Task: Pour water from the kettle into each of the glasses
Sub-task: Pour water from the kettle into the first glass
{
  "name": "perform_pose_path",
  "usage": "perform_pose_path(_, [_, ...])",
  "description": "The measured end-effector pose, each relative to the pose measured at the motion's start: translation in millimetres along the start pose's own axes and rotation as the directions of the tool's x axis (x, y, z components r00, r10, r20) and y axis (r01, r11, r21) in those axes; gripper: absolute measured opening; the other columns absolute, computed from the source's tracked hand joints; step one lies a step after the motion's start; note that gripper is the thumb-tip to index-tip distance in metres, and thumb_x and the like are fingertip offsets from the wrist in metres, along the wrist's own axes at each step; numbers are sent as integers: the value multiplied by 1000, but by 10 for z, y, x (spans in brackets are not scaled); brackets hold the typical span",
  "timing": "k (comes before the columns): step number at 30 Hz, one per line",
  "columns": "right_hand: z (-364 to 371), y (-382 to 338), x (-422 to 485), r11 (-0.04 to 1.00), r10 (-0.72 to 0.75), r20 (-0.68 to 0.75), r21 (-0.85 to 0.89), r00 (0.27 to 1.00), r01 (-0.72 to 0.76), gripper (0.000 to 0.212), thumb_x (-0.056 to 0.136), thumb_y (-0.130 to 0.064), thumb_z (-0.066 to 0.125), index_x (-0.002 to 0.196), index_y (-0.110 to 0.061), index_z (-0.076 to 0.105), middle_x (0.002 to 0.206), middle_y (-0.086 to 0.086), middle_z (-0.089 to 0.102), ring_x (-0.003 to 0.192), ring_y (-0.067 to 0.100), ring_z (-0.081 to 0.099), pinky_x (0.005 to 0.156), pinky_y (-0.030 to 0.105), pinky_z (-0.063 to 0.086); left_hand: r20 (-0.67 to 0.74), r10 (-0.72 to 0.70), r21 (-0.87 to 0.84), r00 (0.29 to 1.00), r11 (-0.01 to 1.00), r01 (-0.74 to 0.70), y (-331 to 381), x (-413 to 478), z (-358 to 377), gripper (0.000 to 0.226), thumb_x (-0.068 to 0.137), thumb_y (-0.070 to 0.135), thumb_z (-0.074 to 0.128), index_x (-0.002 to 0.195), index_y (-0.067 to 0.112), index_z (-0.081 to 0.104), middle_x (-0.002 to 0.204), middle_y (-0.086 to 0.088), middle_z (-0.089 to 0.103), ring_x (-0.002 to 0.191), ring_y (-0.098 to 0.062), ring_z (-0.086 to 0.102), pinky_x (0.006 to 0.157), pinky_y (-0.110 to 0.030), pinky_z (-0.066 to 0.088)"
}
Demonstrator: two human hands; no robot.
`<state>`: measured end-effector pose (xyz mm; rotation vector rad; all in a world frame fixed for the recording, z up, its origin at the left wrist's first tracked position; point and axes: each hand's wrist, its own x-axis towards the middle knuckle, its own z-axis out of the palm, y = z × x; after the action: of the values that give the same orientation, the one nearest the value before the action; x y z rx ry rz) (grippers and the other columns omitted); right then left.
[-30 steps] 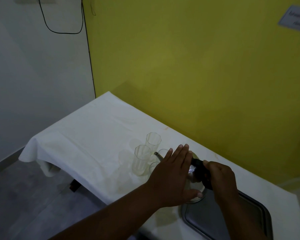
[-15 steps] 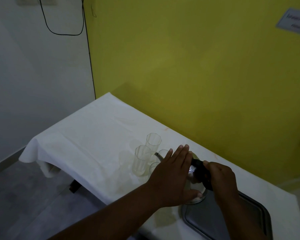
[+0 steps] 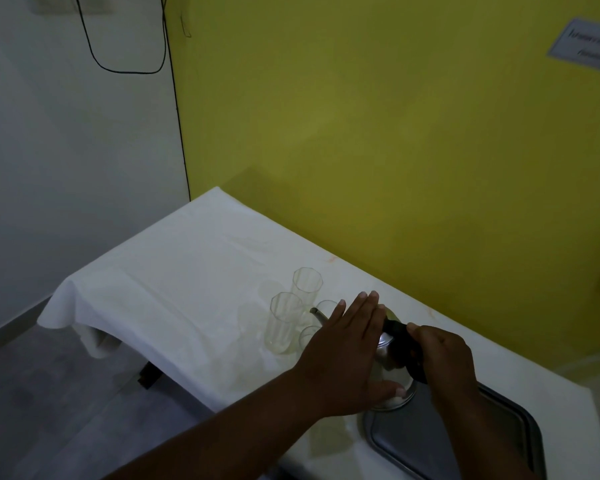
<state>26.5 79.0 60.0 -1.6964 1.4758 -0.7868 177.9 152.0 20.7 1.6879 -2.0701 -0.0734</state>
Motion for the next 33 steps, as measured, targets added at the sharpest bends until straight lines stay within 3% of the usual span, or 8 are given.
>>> perform_pose_path(5, [16, 2, 16, 1000, 4, -23, 24, 1000, -4, 31, 91, -12, 55, 74, 11, 66, 74, 30, 65, 69, 34, 57, 67, 45, 47, -11, 4, -1, 1000, 1000, -4, -2, -3, -20, 99, 85, 71, 37, 151, 0, 19, 161, -18, 10, 148, -28, 5, 118, -48, 11])
perform_pose_path(9, [12, -26, 6, 1000, 4, -9, 30, 1000, -3, 31, 91, -11, 54, 74, 11, 67, 70, 26, 64, 66, 28, 56, 68, 40, 45, -22, 5, -5, 1000, 1000, -5, 1, 1, -30, 99, 84, 70, 41, 151, -1, 20, 160, -18, 10, 148, -29, 6, 118, -48, 10])
perform_pose_path(13, [6, -30, 13, 999, 9, -16, 34, 1000, -9, 32, 90, -12, 56, 65, 5, 67, 56, 9, 63, 63, 26, 56, 64, 37, 43, -27, 5, -24, 1000, 1000, -5, -5, 6, -26, 99, 85, 68, 45, 151, -1, 20, 160, -18, 10, 148, -28, 5, 119, -47, 10])
perform_pose_path(20, [7, -60, 15, 998, 19, -29, 53, 999, -18, 33, 90, -12, 56, 66, 9, 66, 59, 15, 60, 63, 27, 53, 65, 37, 41, -30, 5, -19, 1000, 1000, -6, -4, 19, -22, 99, 85, 68, 46, 151, -1, 21, 160, -19, 11, 148, -29, 6, 119, -47, 10])
perform_pose_path(25, [9, -26, 36, 998, 36, -23, 50, 999, -35, 36, 88, -14, 58, 55, -1, 63, 43, -2, 57, 59, 25, 53, 63, 38, 43, -21, 1, -8, 1000, 1000, -2, -3, 23, -18, 100, 85, 68, 46, 151, -1, 20, 160, -19, 10, 148, -29, 4, 119, -47, 11])
perform_pose_path(27, [12, -25, 33, 998, 40, -25, 51, 999, -39, 34, 86, -18, 59, 58, 0, 64, 49, 1, 61, 61, 26, 54, 64, 43, 46, -20, -1, -14, 1000, 1000, 1, 1, 22, -25, 99, 85, 68, 45, 151, -1, 19, 161, -18, 9, 149, -28, 4, 119, -47, 10])
perform_pose_path(30, [8, -73, 21, 999, 30, -27, 29, 999, -30, 31, 89, -14, 57, 69, 7, 68, 69, 22, 67, 67, 31, 58, 72, 50, 50, -22, 0, -16, 1000, 1000, 0, 1, 20, -28, 99, 85, 68, 44, 151, -1, 19, 161, -18, 9, 149, -28, 4, 119, -47, 10])
perform_pose_path(33, [1, -86, 20, 999, 35, -35, 28, 999, -34, 32, 89, -14, 58, 66, 6, 67, 67, 23, 65, 66, 30, 56, 71, 52, 50, -27, 2, -14, 1000, 1000, -2, 4, 19, -31, 99, 86, 68, 45, 151, -2, 20, 160, -19, 10, 149, -29, 4, 118, -48, 11])
